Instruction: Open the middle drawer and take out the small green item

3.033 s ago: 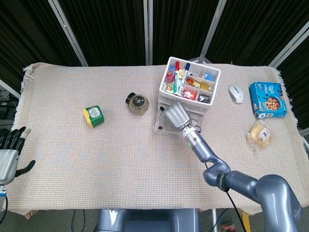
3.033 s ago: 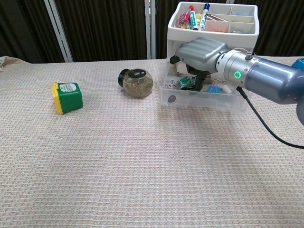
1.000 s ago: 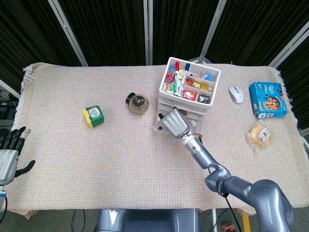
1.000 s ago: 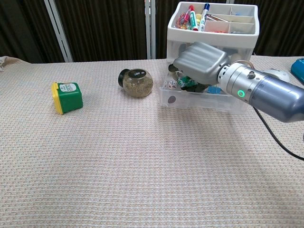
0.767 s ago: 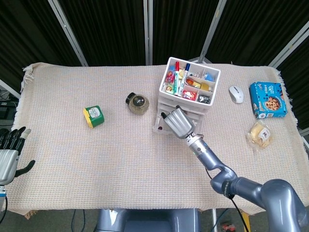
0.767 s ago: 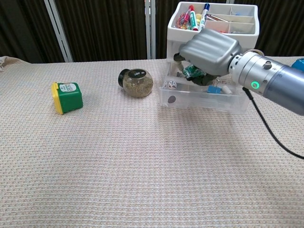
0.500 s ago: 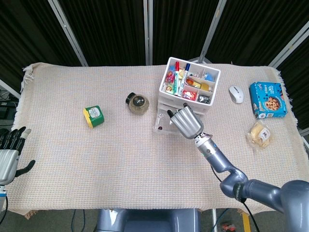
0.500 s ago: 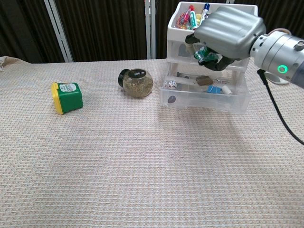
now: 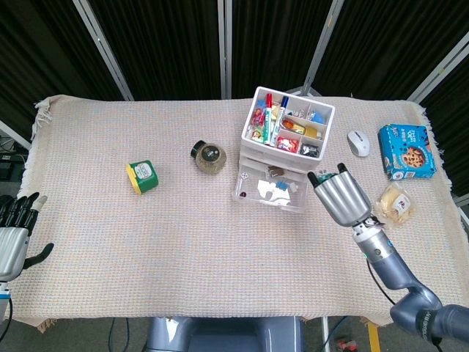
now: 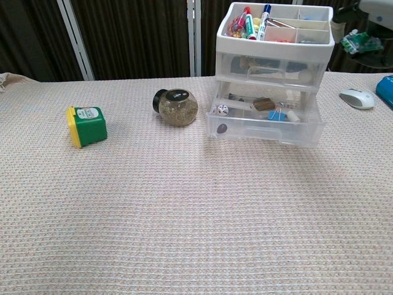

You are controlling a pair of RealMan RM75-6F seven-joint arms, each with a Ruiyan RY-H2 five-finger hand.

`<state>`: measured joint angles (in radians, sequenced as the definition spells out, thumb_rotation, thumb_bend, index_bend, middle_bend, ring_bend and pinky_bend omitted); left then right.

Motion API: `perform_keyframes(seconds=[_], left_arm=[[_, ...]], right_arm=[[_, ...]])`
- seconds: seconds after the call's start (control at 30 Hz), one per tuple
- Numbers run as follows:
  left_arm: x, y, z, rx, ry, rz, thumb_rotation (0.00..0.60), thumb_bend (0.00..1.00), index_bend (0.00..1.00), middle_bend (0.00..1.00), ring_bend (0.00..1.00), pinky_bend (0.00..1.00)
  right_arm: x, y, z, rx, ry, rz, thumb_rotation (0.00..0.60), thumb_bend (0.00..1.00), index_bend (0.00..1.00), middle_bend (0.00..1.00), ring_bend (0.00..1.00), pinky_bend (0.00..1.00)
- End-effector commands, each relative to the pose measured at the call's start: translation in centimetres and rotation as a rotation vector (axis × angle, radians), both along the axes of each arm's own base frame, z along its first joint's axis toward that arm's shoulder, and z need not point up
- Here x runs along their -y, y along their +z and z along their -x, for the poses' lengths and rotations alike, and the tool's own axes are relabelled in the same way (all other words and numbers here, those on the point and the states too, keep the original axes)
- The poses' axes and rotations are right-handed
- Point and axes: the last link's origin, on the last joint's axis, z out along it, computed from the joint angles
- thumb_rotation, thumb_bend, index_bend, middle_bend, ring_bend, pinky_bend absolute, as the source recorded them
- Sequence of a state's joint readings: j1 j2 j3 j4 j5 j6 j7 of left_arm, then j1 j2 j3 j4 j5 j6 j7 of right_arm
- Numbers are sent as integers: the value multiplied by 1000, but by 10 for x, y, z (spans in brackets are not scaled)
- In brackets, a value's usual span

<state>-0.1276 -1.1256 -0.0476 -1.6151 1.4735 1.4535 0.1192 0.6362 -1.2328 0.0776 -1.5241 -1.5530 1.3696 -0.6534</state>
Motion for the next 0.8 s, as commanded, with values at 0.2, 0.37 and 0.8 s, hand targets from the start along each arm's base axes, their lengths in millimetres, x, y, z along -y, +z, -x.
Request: perform_keyframes(seconds=[0.2, 0.37, 0.8], left_arm=[[-1, 0, -1, -4, 0, 0, 600, 280, 0, 0, 0, 0], [-1, 0, -1, -6, -1, -1, 600, 280, 0, 0, 0, 0], [-1, 0, -1, -6, -2, 0, 600, 279, 0, 0, 0, 0]], right_arm=[[-31, -6, 60, 19, -144, -74, 600, 318, 556, 1000, 986, 688], [-43, -27, 87, 34, -240, -127, 600, 317, 555, 1000, 986, 688], [-61, -62, 137, -16, -399, -197, 600, 301, 543, 1000, 986, 688]])
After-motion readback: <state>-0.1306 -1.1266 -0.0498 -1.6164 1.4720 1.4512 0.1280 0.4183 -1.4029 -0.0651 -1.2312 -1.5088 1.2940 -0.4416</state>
